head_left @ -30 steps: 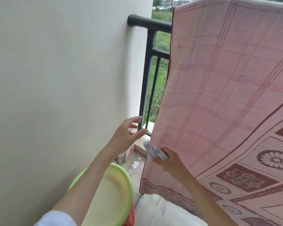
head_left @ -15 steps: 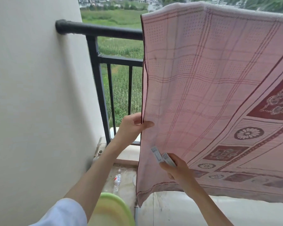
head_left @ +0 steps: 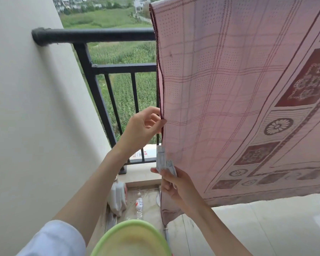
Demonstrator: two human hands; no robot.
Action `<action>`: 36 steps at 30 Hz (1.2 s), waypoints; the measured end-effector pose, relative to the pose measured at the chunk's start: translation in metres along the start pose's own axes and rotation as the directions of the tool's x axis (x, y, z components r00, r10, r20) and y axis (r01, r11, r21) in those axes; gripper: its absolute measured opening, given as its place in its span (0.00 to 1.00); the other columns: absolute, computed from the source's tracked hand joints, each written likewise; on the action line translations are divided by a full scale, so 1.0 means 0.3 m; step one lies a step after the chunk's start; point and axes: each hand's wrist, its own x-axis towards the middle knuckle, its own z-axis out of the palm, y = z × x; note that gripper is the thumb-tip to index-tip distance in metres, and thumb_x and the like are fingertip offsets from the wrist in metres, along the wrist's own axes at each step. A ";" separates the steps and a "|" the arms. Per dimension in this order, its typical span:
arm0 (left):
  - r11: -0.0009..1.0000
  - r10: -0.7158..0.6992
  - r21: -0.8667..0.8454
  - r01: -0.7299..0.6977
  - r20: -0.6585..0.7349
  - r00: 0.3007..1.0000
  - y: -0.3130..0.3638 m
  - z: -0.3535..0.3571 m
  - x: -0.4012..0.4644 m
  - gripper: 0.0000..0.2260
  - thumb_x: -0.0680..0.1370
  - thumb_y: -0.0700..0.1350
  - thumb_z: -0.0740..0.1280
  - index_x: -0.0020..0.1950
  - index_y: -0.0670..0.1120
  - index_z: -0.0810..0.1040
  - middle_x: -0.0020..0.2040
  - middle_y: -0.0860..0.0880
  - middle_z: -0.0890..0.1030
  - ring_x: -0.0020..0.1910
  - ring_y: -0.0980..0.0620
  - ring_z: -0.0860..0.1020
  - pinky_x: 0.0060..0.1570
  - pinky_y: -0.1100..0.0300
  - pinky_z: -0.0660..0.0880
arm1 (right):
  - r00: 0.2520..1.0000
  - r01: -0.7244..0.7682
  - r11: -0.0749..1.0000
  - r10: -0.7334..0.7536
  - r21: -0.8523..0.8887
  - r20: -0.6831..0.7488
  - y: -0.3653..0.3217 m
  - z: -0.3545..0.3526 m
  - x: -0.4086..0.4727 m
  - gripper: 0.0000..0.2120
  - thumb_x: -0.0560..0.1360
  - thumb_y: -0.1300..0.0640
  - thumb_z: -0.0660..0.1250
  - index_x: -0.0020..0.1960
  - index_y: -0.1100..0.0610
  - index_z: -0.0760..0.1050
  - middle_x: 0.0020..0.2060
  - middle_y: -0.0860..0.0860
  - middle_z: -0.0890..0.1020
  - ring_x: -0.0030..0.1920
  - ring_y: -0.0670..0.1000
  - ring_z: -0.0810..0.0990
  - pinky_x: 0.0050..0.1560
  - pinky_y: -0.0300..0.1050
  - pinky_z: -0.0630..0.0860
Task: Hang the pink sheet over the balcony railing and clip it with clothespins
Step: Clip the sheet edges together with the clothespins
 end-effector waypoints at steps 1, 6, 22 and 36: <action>0.999 0.012 0.031 -0.013 0.017 1.000 0.014 -0.005 0.008 0.08 0.74 0.41 0.67 0.52 0.42 0.77 0.42 0.44 0.82 0.40 0.46 0.82 0.45 0.57 0.80 | 1.000 -0.001 0.995 0.000 0.095 0.003 0.003 0.022 0.008 0.07 0.72 0.63 0.66 0.49 0.61 0.77 0.41 0.63 0.76 0.24 0.44 0.65 0.27 0.36 0.63; 0.992 0.014 0.127 -0.022 0.063 0.998 0.060 -0.026 0.025 0.07 0.75 0.38 0.67 0.50 0.37 0.79 0.45 0.41 0.82 0.44 0.45 0.81 0.49 0.57 0.78 | 0.997 0.059 0.954 -0.071 0.295 0.028 -0.006 0.093 0.026 0.11 0.67 0.60 0.68 0.49 0.61 0.76 0.39 0.53 0.83 0.26 0.44 0.68 0.29 0.35 0.68; 0.984 -0.042 0.172 0.050 -0.047 0.998 0.095 -0.073 0.015 0.04 0.73 0.43 0.70 0.39 0.49 0.78 0.36 0.54 0.81 0.34 0.65 0.77 0.38 0.73 0.73 | 0.984 0.162 0.817 -0.176 0.553 -0.029 -0.017 0.235 0.066 0.06 0.66 0.64 0.67 0.43 0.62 0.77 0.39 0.59 0.76 0.33 0.44 0.81 0.33 0.33 0.74; 0.981 -0.097 0.161 0.111 -0.091 0.991 0.079 -0.068 -0.003 0.06 0.72 0.47 0.70 0.38 0.47 0.77 0.42 0.50 0.75 0.36 0.57 0.74 0.38 0.64 0.75 | 0.960 0.124 0.685 -0.266 0.717 0.088 -0.051 0.243 0.105 0.36 0.65 0.61 0.74 0.69 0.57 0.63 0.50 0.59 0.83 0.26 0.44 0.73 0.32 0.35 0.74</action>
